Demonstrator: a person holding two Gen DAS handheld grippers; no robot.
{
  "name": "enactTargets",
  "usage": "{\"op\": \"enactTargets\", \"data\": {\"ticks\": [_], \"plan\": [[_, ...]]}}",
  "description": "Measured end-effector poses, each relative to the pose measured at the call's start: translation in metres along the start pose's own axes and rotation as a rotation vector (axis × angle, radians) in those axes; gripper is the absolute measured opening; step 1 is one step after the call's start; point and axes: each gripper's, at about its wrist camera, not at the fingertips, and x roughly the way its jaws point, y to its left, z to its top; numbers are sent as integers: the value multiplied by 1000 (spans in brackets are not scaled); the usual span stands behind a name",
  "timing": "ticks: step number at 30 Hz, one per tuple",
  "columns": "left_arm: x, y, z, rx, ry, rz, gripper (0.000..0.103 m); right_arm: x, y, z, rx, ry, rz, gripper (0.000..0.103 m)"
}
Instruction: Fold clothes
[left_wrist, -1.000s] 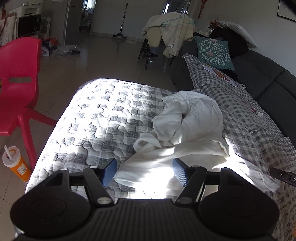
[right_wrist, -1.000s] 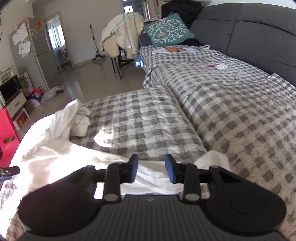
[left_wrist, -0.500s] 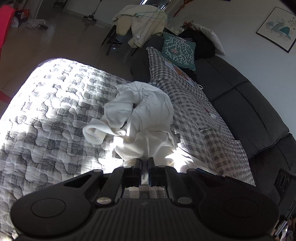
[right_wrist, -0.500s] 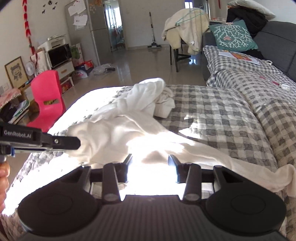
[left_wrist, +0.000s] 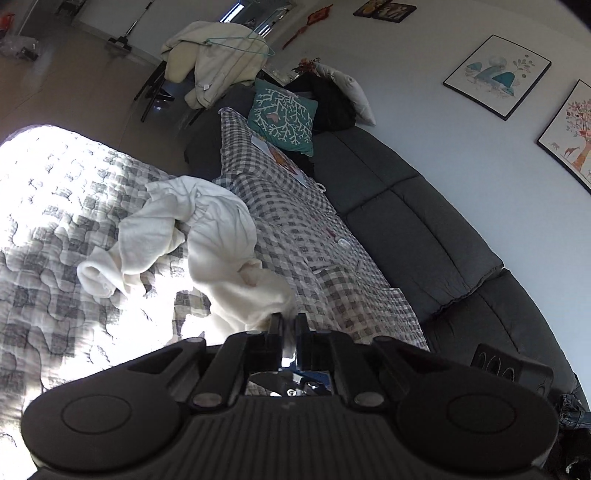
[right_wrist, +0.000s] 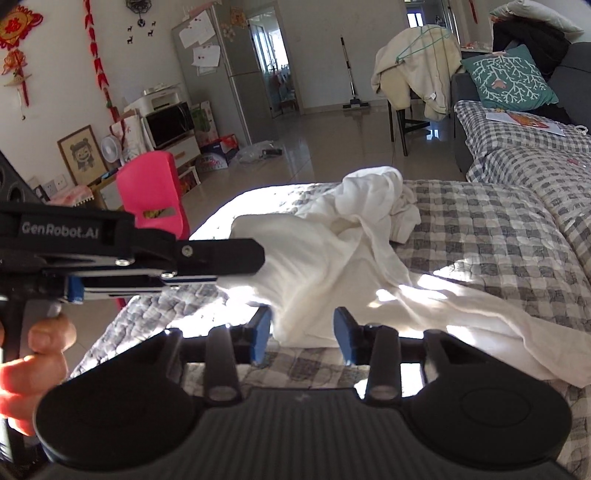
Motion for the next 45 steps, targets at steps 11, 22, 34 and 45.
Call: {"op": "enactTargets", "data": {"ticks": [11,22,34,45], "plan": [[5,15,3,-32,-18,102,43,-12,-32,10,157,-114,-98,2],[19,47,13,-112,-66,318,54,-48,-114,9,411,-151,-337,2],[31,31,4,-36,-36,365,57,-65,-153,-5,412,-108,-406,32],[34,25,0,-19,-18,391,61,-33,-86,4,107,-65,-209,34]]}}
